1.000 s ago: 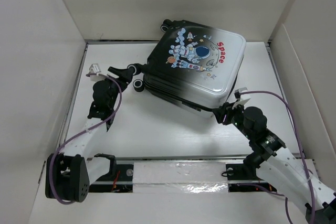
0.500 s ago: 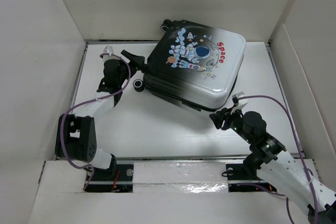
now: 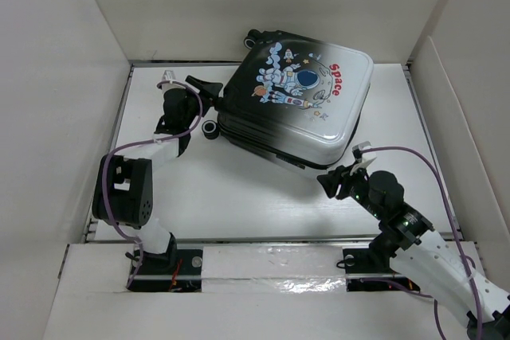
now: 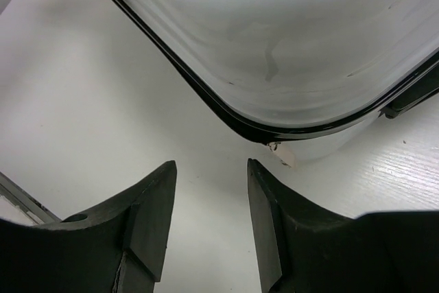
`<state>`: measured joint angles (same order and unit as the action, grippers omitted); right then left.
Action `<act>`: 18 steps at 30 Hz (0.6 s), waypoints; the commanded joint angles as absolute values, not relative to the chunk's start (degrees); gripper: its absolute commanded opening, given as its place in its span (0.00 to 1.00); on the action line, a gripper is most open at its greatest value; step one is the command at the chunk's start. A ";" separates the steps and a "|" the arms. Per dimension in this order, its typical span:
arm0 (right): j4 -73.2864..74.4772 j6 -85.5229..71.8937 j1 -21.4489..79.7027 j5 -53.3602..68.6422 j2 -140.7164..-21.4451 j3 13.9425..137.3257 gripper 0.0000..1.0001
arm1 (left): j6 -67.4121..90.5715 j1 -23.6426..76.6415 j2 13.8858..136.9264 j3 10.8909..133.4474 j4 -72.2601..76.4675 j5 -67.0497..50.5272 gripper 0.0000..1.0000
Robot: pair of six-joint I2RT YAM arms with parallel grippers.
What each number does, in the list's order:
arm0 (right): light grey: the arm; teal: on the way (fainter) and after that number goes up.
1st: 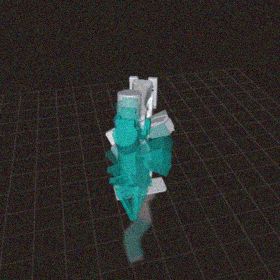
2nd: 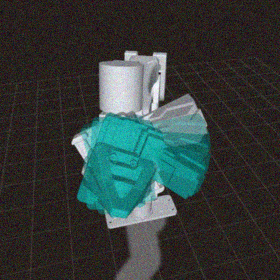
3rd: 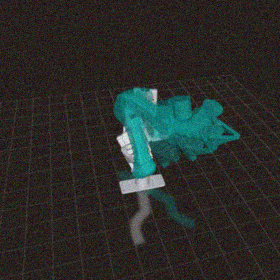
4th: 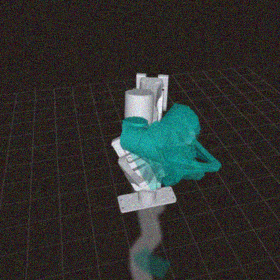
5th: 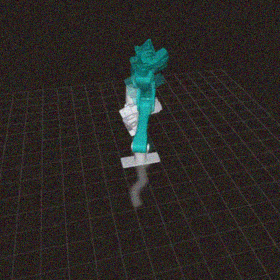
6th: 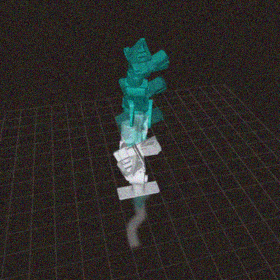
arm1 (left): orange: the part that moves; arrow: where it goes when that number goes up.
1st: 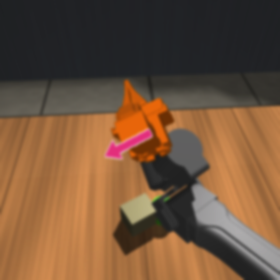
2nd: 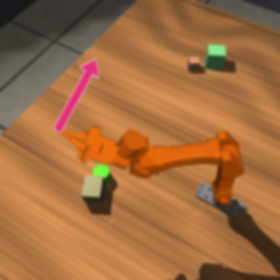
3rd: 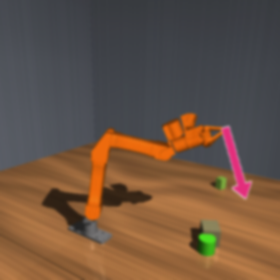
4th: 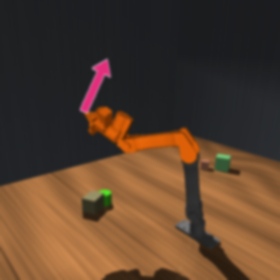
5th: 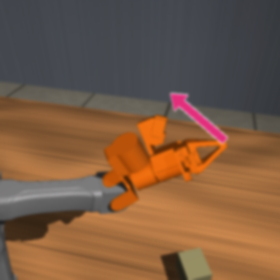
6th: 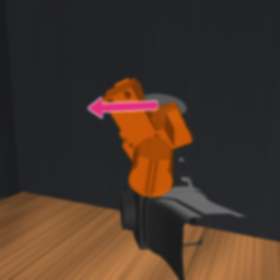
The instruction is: Pack the luggage
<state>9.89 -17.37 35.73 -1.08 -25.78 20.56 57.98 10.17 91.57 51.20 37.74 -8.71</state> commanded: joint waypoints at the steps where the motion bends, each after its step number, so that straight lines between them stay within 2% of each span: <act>1: 8.97 -18.02 36.12 -1.58 -25.93 20.21 0.52 | 62.05 10.46 92.19 54.14 46.23 -10.37 0.48; 9: 9.40 -18.46 36.12 -2.29 -26.55 20.48 0.54 | 67.23 10.46 95.62 54.41 51.93 -11.95 0.51; 12: 9.67 -18.63 36.12 -2.72 -26.28 20.48 0.54 | 68.29 10.46 96.41 54.49 53.34 -12.04 0.46; 15: 9.67 -19.33 36.12 -3.43 -25.93 20.30 0.57 | 69.08 9.94 97.47 54.93 54.57 -12.13 0.30; 16: 9.58 -19.68 36.12 -3.95 -26.10 20.30 0.57 | 69.17 9.93 97.64 54.93 55.45 -12.30 0.18; 18: 9.75 -20.39 36.12 -4.57 -26.19 20.21 0.58 | 69.43 9.32 98.26 53.62 59.73 -12.74 0.02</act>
<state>10.31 -19.27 35.73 -2.81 -26.55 20.51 67.07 9.56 97.89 51.53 49.10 -12.25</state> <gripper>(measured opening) 0.582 0.578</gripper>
